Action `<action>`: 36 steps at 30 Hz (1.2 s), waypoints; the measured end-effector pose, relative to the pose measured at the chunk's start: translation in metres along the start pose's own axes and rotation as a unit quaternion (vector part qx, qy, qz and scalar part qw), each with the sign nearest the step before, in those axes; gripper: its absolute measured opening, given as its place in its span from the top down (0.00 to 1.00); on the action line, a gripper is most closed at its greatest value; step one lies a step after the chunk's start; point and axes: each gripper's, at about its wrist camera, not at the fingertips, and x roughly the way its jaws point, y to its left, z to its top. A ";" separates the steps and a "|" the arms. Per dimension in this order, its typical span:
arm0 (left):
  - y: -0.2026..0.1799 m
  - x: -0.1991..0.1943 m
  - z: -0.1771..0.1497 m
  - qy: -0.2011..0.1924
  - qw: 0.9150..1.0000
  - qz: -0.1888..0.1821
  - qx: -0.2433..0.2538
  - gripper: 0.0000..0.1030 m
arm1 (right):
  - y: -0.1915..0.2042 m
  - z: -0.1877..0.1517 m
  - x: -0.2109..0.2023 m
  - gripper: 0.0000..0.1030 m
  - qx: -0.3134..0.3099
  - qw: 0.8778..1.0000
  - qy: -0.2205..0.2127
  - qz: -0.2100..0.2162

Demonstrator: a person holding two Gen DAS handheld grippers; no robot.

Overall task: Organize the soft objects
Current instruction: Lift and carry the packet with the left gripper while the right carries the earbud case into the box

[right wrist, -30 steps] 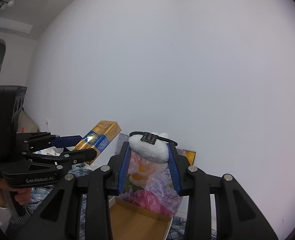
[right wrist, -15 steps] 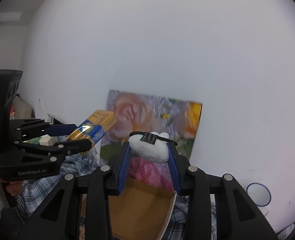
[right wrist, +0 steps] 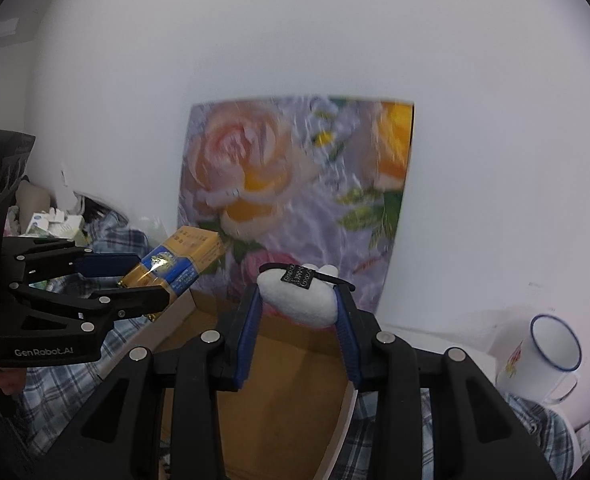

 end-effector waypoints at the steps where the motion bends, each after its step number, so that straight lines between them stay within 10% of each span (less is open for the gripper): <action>1: 0.001 0.005 -0.001 0.006 1.000 -0.001 -0.001 0.51 | -0.002 -0.003 0.005 0.65 0.003 1.000 0.007 0.000; 36: -0.002 0.089 -0.044 0.124 0.992 0.000 -0.007 0.41 | -0.016 -0.061 0.081 0.62 0.055 0.985 0.164 0.010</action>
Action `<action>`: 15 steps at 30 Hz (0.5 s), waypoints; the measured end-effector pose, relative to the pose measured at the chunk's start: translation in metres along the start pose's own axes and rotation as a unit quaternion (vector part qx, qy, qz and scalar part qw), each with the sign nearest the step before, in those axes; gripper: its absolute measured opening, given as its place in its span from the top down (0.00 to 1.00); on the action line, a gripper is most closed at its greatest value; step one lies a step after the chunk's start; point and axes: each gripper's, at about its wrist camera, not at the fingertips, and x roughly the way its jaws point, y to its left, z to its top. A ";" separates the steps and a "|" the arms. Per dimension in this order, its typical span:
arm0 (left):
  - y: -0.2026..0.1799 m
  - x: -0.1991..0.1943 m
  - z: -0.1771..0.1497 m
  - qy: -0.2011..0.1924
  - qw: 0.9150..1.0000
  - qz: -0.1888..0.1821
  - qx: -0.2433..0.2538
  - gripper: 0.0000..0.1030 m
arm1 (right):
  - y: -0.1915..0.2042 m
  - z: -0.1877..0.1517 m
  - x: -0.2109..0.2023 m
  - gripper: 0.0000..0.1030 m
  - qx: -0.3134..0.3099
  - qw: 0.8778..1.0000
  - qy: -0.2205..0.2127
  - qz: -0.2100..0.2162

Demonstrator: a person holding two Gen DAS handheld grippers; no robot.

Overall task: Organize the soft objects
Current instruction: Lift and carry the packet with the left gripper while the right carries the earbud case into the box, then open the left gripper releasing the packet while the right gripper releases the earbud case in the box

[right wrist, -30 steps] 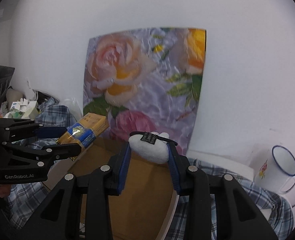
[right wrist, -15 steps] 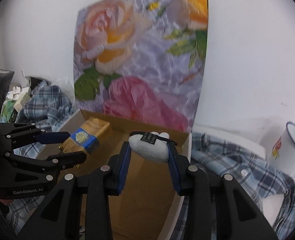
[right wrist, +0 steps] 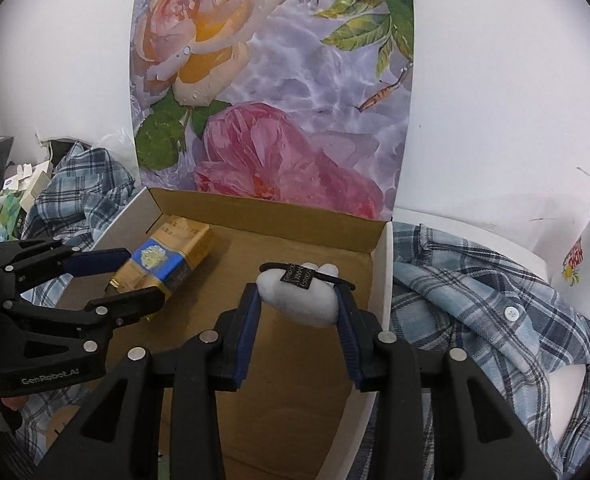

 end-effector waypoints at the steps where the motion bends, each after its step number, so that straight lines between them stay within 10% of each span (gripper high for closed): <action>1: 0.001 -0.001 0.000 -0.001 1.000 0.003 -0.003 0.26 | 0.000 0.001 -0.001 0.60 0.002 1.000 -0.001 -0.005; 2: 0.002 -0.002 0.000 -0.003 1.000 0.007 -0.003 0.03 | 0.000 0.002 -0.002 0.56 0.003 1.000 -0.002 -0.008; 3: 0.002 -0.003 0.001 -0.008 1.000 0.020 -0.002 0.00 | 0.000 0.002 -0.004 0.44 0.004 1.000 -0.005 -0.008; 15: 0.013 -0.027 0.006 -0.062 0.997 0.052 -0.014 0.00 | -0.007 0.010 -0.023 0.00 0.015 0.999 -0.041 -0.027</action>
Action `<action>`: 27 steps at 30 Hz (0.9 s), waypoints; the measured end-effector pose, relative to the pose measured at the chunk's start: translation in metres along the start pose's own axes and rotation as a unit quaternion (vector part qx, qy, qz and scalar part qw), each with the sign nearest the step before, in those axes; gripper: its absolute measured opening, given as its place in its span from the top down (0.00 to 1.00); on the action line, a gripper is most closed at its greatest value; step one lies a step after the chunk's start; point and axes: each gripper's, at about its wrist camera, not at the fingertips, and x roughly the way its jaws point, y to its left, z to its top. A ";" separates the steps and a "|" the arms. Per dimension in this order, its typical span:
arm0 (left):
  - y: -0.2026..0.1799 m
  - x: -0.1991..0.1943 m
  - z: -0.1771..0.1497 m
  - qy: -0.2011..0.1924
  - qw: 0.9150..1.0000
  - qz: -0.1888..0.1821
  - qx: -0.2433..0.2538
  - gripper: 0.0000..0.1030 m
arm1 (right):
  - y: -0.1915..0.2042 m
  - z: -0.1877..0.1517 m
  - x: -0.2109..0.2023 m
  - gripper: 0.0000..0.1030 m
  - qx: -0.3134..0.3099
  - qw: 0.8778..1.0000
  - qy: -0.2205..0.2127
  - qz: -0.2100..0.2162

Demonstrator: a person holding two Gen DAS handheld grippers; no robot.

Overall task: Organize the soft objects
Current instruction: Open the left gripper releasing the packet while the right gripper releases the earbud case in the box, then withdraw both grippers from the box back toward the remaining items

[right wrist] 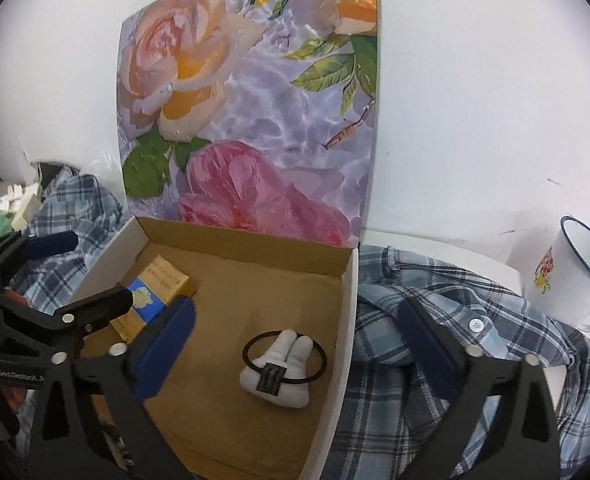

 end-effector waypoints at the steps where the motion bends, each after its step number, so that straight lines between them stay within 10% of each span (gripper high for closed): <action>1: 0.000 -0.002 0.000 -0.002 1.000 0.000 0.000 0.00 | 0.000 0.001 -0.002 0.00 -0.001 1.000 -0.005 0.002; 27: 0.004 -0.129 0.032 -0.153 0.988 -0.004 -0.002 0.00 | 0.052 0.043 -0.139 0.00 -0.045 0.990 -0.134 -0.025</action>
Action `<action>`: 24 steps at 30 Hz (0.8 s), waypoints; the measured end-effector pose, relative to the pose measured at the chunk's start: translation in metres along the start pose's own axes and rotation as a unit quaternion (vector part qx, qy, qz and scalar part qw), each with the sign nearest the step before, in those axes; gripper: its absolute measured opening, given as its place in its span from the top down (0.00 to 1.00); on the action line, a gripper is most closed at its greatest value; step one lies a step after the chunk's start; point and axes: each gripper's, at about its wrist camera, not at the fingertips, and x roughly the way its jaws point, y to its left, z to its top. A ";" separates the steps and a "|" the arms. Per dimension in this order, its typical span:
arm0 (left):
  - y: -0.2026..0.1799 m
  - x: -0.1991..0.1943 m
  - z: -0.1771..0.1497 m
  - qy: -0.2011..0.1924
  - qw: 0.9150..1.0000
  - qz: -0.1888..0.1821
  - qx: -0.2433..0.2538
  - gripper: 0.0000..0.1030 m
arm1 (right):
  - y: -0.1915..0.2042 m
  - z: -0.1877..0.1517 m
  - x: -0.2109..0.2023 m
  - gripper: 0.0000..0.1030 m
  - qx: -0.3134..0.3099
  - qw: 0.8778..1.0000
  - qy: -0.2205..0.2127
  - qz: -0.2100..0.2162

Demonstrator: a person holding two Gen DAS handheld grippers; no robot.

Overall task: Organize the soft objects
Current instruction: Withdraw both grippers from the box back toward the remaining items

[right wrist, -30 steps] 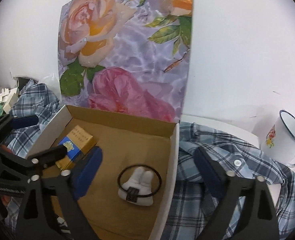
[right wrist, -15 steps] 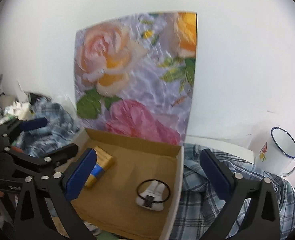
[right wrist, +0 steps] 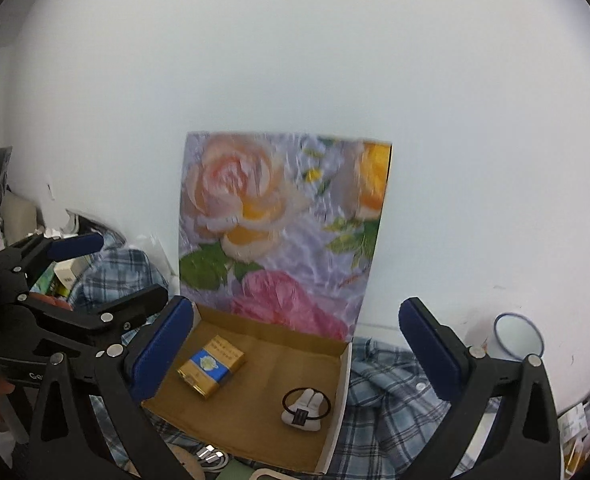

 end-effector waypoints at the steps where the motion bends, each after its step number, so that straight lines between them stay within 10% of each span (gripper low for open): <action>1: 0.000 -0.005 0.002 -0.006 1.000 -0.003 -0.001 0.00 | 0.001 0.003 -0.005 0.00 -0.001 1.000 -0.004 0.000; 24: -0.013 -0.121 0.038 -0.115 0.993 -0.002 0.008 0.00 | 0.012 0.046 -0.116 0.00 -0.023 0.995 -0.097 -0.008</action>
